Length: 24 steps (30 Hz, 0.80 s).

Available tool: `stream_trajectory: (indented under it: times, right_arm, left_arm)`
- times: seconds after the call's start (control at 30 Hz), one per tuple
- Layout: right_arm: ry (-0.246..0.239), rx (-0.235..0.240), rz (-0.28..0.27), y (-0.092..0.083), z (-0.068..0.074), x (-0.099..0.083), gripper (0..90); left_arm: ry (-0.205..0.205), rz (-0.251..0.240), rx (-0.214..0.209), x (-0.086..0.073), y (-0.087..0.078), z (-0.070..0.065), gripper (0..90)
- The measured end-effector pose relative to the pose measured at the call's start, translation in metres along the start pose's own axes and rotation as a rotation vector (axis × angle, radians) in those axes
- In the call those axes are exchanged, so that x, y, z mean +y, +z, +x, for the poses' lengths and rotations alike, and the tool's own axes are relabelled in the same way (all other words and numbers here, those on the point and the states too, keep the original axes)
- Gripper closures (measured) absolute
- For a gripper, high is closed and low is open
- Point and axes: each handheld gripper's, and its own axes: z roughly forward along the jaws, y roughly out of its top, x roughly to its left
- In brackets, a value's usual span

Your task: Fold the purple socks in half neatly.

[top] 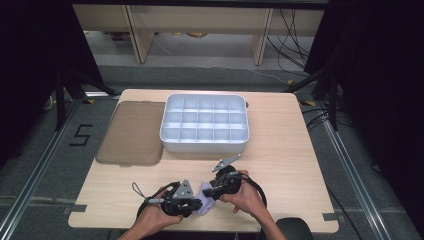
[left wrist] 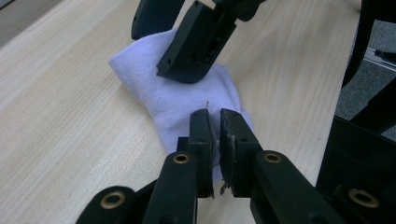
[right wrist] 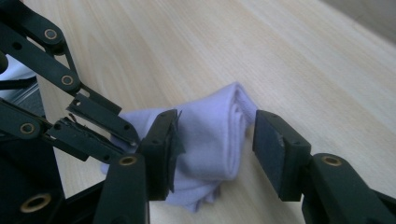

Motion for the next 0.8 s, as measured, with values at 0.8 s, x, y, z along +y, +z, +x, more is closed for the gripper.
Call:
stream_trajectory:
  times: [0.8]
  right_arm:
    - [-0.002,0.043,0.009,0.01,0.002,-0.005,70.4]
  left_arm:
    - [-0.113,-0.047,-0.027,-0.016,-0.022,0.006,51.3]
